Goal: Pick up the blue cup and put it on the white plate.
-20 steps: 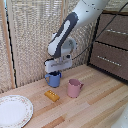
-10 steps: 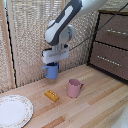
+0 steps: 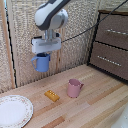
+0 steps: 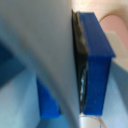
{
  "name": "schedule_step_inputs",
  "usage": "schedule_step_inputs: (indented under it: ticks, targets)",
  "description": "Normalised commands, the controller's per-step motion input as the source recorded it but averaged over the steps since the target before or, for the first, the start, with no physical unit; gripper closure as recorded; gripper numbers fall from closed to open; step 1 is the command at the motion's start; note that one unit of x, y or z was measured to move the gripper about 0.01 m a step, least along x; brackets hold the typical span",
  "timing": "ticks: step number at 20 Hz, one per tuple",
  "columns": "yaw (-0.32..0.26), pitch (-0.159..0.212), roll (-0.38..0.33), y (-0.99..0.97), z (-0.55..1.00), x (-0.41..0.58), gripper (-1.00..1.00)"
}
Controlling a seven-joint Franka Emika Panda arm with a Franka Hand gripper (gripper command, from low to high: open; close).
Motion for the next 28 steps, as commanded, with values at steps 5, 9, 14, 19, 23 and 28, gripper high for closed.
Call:
schedule_step_inputs:
  ticks: [5,9,14,19,23,28]
  targets:
    - [0.000,0.050,0.000,0.95,0.35,0.000,1.00]
    - [0.000,0.024,-0.015,0.98,0.15,0.006,1.00]
    - [0.002,0.019,-0.047,0.95,-0.15,0.000,1.00]
    - [0.000,0.001,-0.057,0.94,-0.33,0.000,1.00]
    - [0.000,-0.001,-0.160,0.83,-0.46,0.028,1.00]
    - [0.000,-0.048,-0.296,0.60,-0.39,0.126,1.00]
